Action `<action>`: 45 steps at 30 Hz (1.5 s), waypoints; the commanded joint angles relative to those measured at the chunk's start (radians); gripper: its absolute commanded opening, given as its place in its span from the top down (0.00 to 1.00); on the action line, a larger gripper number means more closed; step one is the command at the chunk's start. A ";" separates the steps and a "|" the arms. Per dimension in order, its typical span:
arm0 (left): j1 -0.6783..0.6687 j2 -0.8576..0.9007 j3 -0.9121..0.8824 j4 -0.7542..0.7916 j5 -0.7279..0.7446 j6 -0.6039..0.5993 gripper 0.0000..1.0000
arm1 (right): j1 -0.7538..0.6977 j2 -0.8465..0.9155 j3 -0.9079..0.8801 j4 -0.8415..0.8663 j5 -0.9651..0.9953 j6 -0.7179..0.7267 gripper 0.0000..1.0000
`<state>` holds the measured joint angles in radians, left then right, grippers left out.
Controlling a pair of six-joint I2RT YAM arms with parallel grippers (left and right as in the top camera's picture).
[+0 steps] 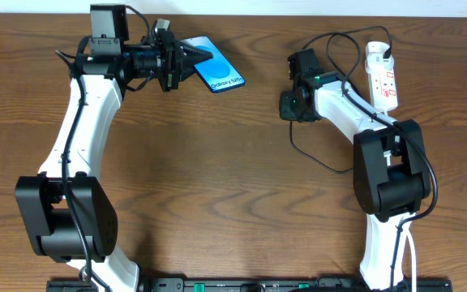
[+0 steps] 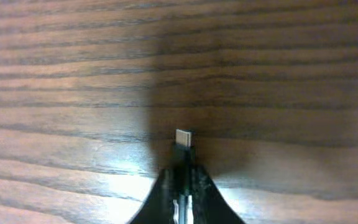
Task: Plug charger to phone and switch on socket
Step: 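Lift the USB-C plug with the right gripper and point it left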
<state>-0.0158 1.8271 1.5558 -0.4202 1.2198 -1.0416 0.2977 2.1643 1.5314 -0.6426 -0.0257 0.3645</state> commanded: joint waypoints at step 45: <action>0.006 -0.016 0.001 0.005 0.068 0.342 0.93 | -0.140 -0.270 -0.032 -0.360 -1.246 -0.739 0.99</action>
<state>-0.0154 1.8271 1.5558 -0.4194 1.2259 -0.8089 0.1703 1.8980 1.4948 -0.9909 -1.2068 -0.3496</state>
